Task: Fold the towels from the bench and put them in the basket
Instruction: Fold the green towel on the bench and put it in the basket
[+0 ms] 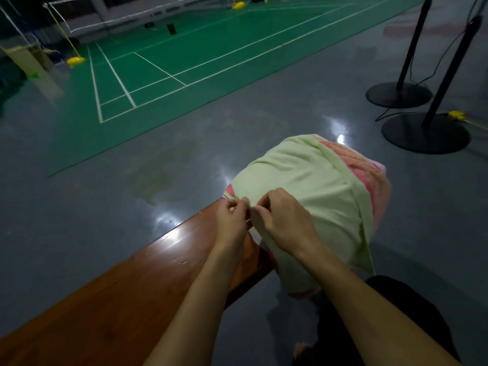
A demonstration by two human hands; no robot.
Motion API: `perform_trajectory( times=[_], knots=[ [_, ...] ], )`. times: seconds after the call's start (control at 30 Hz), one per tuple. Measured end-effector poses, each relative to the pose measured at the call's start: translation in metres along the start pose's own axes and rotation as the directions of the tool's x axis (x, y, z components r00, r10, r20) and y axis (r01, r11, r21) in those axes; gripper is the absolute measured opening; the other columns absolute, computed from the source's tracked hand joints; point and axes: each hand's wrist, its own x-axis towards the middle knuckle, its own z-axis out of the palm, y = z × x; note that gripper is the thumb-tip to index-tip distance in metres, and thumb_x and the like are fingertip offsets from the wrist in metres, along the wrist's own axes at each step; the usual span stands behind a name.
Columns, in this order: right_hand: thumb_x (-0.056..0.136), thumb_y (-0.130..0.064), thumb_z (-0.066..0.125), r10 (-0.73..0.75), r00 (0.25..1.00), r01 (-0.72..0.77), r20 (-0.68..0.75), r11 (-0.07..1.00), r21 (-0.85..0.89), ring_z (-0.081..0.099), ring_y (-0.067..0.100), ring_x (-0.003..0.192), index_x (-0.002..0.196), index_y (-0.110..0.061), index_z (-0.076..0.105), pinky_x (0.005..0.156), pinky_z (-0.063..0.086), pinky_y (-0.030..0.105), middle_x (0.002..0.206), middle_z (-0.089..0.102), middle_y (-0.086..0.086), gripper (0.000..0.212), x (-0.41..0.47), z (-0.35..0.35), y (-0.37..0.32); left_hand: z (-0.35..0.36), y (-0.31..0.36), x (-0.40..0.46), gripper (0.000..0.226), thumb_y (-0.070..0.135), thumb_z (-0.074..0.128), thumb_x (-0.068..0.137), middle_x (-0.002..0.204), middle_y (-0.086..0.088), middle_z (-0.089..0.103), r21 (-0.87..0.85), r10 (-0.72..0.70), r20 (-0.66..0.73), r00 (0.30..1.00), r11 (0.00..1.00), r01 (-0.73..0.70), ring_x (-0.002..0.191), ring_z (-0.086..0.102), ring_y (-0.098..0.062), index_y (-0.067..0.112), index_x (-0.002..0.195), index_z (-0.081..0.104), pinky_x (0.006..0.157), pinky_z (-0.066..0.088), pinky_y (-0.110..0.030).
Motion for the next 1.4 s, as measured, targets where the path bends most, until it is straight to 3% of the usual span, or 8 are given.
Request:
perform_trajectory(
  times=[0.3, 0.47, 0.7, 0.9, 1.07, 1.17, 1.3, 1.4],
  knots=[
    [0.1, -0.038, 0.065, -0.356, 0.927, 0.327, 0.12, 0.921, 0.212, 0.056, 0.01, 0.086, 0.095, -0.026, 0.063, 0.073, 0.052, 0.036, 0.094, 0.061, -0.01, 0.013, -0.012, 0.047, -0.047, -0.108, 0.017, -0.035, 0.024, 0.005, 0.076, 0.093, 0.095, -0.023, 0.068, -0.066, 0.193, -0.183, 0.964, 0.976, -0.208, 0.08, 0.067, -0.03, 0.015, 0.101, 0.056, 0.068, 0.058, -0.041],
    [0.103, -0.042, 0.059, -0.357, 0.871, 0.366, 0.338, 0.93, 0.038, 0.055, 0.021, 0.106, 0.108, -0.024, 0.062, 0.09, 0.047, 0.036, 0.11, 0.062, -0.003, 0.019, -0.023, 0.089, -0.077, -0.203, 0.005, -0.062, 0.019, -0.001, 0.07, 0.095, 0.099, -0.021, 0.076, 0.029, 0.241, -0.253, 0.937, 0.97, -0.241, 0.083, 0.07, -0.033, 0.015, 0.106, 0.07, 0.073, 0.058, -0.046],
    [0.102, -0.064, 0.04, -0.086, 0.706, 0.41, 0.703, 0.859, -0.306, -0.005, 0.053, 0.156, 0.165, -0.035, 0.01, 0.124, 0.001, 0.065, 0.173, -0.003, 0.017, 0.075, -0.046, 0.166, -0.105, -0.349, -0.041, -0.116, 0.03, -0.01, 0.066, 0.094, 0.107, -0.009, 0.08, 0.127, 0.106, -0.435, 0.894, 0.99, -0.056, 0.091, 0.076, -0.013, 0.01, 0.111, 0.078, 0.075, 0.063, -0.023],
    [0.103, -0.07, 0.021, -0.261, 0.654, 0.561, 0.71, 0.796, -0.225, -0.022, 0.043, 0.157, 0.167, -0.037, 0.0, 0.124, -0.016, 0.061, 0.174, -0.018, 0.012, 0.074, -0.065, 0.221, -0.13, -0.411, -0.052, -0.131, 0.038, -0.014, 0.057, 0.094, 0.102, 0.008, 0.07, 0.292, 0.143, -0.611, 0.778, 0.955, 0.054, 0.094, 0.066, -0.011, 0.014, 0.1, 0.08, 0.081, 0.057, -0.032],
    [0.099, -0.076, 0.009, -0.364, 0.618, 0.644, 0.697, 0.742, -0.183, -0.011, 0.035, 0.161, 0.167, -0.034, 0.01, 0.128, -0.012, 0.055, 0.176, -0.006, 0.01, 0.079, -0.052, 0.236, -0.142, -0.438, -0.062, -0.119, 0.036, -0.01, 0.062, 0.091, 0.1, 0.006, 0.072, 0.329, 0.177, -0.658, 0.732, 0.942, 0.069, 0.097, 0.068, -0.017, 0.019, 0.1, 0.08, 0.086, 0.057, -0.035],
    [0.106, -0.063, 0.024, -0.312, 0.695, 0.57, 0.648, 0.788, -0.233, 0.001, 0.037, 0.161, 0.166, -0.024, 0.02, 0.13, -0.001, 0.052, 0.175, 0.006, 0.015, 0.071, -0.036, 0.237, -0.143, -0.441, -0.065, -0.117, 0.031, -0.002, 0.065, 0.092, 0.101, 0.004, 0.075, 0.397, 0.215, -0.666, 0.714, 0.913, 0.095, 0.1, 0.07, -0.021, 0.025, 0.097, 0.078, 0.086, 0.056, -0.034],
    [0.109, -0.033, 0.043, -0.286, 0.846, 0.431, 0.45, 0.864, -0.262, 0.02, 0.037, 0.158, 0.16, -0.018, 0.037, 0.129, 0.018, 0.051, 0.171, 0.024, 0.015, 0.053, -0.073, 0.222, -0.157, -0.423, -0.075, -0.13, 0.024, 0.022, 0.065, 0.098, 0.126, 0.0, 0.066, 0.821, 0.492, -0.502, 0.712, 0.531, 0.211, 0.11, 0.062, -0.021, 0.025, 0.122, 0.07, 0.086, 0.057, -0.04],
    [0.107, -0.053, 0.03, -0.185, 0.816, 0.387, 0.548, 0.879, -0.278, 0.005, 0.041, 0.16, 0.165, -0.026, 0.021, 0.128, 0.005, 0.055, 0.174, 0.008, 0.013, 0.065, -0.125, 0.212, -0.159, -0.388, -0.098, -0.136, 0.046, 0.04, 0.051, 0.101, 0.154, -0.012, 0.052, 0.972, 0.509, -0.161, 0.845, 0.229, 0.048, 0.143, 0.048, -0.033, 0.022, 0.142, 0.062, 0.115, 0.044, -0.047]
  ],
)
